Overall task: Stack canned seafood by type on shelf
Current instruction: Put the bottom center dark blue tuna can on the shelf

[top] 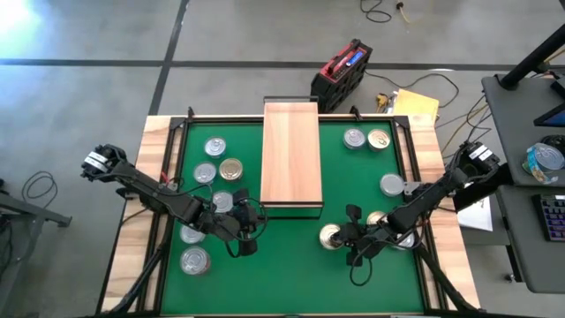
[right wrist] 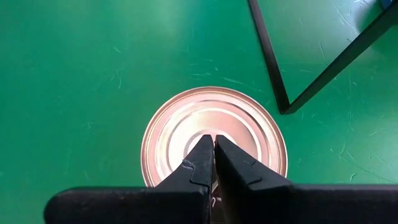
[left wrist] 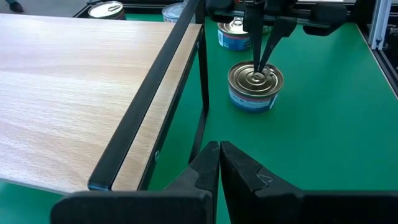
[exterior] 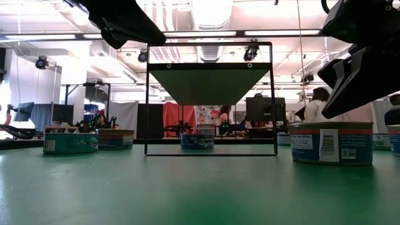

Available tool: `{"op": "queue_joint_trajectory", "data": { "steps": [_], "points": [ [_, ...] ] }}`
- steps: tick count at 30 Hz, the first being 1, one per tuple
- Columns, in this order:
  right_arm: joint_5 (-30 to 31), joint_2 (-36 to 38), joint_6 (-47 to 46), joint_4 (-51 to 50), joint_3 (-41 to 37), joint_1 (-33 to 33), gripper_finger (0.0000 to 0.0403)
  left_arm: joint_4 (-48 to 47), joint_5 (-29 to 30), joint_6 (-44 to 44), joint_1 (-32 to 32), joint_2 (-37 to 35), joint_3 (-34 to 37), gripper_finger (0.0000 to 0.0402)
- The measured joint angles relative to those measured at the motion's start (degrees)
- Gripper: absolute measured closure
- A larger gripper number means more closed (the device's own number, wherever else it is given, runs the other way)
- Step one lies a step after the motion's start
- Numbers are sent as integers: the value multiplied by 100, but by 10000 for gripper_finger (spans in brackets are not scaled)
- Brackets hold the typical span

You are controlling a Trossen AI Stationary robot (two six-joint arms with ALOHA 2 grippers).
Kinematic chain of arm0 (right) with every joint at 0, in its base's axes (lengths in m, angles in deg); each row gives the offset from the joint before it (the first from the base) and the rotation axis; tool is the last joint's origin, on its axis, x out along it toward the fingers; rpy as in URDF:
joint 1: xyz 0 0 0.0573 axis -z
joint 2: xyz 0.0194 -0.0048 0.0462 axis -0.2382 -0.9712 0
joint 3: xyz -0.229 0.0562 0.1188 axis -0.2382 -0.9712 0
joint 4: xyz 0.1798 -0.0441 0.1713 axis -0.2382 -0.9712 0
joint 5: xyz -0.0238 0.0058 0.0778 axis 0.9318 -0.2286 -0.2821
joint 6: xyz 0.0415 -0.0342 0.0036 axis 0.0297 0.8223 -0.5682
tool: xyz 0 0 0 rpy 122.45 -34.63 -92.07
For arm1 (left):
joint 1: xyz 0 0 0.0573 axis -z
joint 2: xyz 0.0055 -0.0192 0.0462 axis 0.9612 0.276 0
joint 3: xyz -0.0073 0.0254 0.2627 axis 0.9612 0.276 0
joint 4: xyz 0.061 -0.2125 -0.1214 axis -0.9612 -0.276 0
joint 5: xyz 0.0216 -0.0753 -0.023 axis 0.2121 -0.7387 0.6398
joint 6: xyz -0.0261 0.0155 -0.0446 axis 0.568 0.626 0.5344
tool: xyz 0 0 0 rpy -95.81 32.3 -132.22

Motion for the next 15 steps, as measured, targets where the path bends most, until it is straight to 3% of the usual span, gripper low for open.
{"op": "queue_joint_trajectory", "data": {
  "steps": [15],
  "points": [
    [0, 0, 0, -5, 0, 1, 394, 78, 0, 0, -1, 0, 0, 401]
  ]
}}
